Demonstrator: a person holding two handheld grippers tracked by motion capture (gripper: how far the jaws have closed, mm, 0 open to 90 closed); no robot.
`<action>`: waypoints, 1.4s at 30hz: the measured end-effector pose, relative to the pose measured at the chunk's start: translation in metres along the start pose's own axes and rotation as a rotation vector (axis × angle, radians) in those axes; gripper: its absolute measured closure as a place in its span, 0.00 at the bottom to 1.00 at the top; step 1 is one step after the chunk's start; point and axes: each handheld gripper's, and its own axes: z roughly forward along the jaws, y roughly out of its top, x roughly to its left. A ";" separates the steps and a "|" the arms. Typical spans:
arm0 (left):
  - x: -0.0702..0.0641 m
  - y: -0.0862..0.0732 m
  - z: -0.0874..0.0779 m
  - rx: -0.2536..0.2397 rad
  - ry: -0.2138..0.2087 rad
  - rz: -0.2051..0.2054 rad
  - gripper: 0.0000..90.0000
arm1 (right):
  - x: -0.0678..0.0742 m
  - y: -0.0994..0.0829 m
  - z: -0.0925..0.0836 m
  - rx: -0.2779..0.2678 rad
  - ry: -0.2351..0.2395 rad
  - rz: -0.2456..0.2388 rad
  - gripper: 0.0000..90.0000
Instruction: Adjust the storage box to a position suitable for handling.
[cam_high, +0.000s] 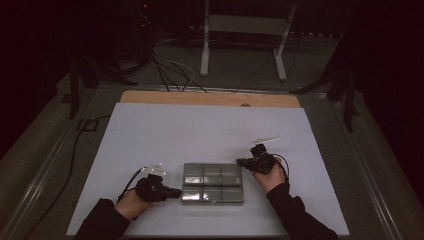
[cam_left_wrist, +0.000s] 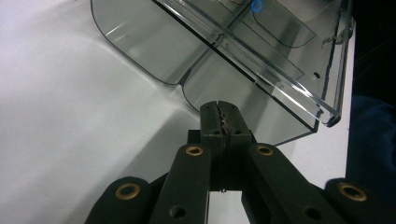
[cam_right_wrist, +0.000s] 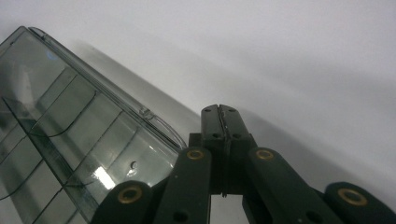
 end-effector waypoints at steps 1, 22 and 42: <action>0.000 0.000 0.000 0.000 0.000 0.000 1.00 | 0.000 0.000 0.000 0.000 -0.001 0.001 1.00; 0.008 0.011 -0.024 -0.084 0.025 0.041 0.95 | -0.002 0.009 -0.019 -0.089 0.011 -0.076 0.79; -0.009 0.039 -0.052 -0.120 -0.072 0.241 0.16 | 0.009 -0.003 -0.065 -0.219 0.263 -0.252 0.13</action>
